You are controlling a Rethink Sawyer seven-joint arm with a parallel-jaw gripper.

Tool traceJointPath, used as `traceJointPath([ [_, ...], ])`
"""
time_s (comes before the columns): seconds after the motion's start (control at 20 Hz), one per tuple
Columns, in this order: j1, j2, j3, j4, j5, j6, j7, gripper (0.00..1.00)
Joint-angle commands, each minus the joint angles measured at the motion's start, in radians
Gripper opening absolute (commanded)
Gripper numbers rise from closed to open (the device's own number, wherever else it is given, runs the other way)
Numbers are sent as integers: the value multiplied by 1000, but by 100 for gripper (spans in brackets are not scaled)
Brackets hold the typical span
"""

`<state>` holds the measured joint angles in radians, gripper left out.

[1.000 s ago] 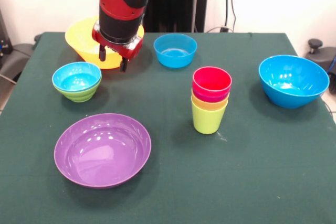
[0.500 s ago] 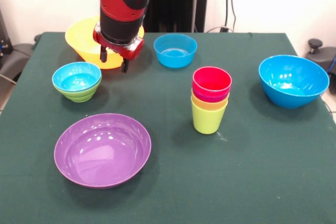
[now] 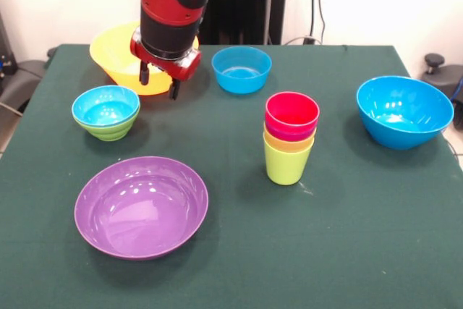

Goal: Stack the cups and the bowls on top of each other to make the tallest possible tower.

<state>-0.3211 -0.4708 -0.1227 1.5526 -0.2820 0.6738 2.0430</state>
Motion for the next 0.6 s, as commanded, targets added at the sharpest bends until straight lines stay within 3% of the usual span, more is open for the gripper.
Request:
traceJointPath([
  [0.05, 35, -7, 87, 23, -7, 10, 12, 100],
  [0.6, 49, -3, 83, 7, 2, 26, 23, 100],
])
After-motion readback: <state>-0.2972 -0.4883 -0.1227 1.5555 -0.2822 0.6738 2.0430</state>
